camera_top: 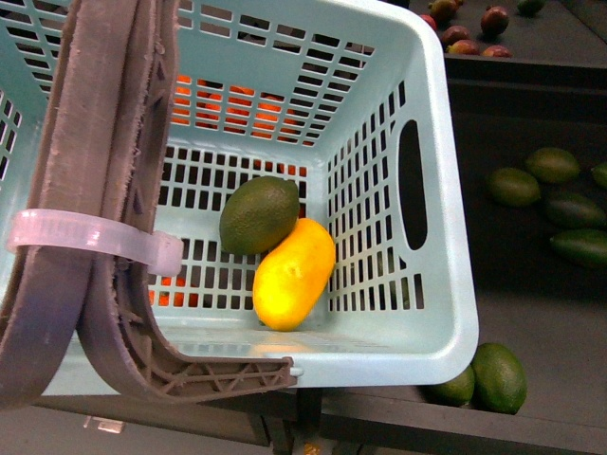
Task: Pick mango and avocado into basket
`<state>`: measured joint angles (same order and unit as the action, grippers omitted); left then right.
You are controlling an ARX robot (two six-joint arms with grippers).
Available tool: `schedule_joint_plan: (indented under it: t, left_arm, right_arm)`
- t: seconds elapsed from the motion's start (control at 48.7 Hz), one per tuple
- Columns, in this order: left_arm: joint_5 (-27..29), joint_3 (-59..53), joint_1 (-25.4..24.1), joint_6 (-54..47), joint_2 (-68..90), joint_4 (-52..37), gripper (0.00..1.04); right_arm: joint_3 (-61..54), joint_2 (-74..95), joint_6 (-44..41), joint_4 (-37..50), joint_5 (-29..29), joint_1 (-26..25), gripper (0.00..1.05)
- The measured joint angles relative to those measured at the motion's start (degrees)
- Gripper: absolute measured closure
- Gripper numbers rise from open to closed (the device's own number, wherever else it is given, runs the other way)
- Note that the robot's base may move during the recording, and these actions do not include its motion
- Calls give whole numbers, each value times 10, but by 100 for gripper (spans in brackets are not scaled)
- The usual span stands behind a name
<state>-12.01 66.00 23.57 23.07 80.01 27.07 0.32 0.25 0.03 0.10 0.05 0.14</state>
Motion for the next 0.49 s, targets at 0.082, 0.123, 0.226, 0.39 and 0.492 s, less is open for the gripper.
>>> schedule_joint_plan:
  t: [0.082, 0.123, 0.226, 0.39, 0.492]
  left_arm:
    - [-2, 0, 5, -2, 0, 0, 95]
    - [-5, 0, 7, -3, 0, 0, 95]
    - [-12, 0, 7, -1, 0, 0, 95]
    - [-11, 0, 5, 1, 1, 0, 95]
    - [-3, 0, 5, 0, 1, 0, 95]
  right_arm:
    - [0, 0, 0, -1, 1, 0, 6]
    - [0, 0, 0, -1, 1, 0, 6]
    - [0, 0, 0, -1, 0, 0, 8]
    - [0, 0, 0, -2, -1, 0, 8]
    - [0, 0, 0, -2, 0, 0, 8]
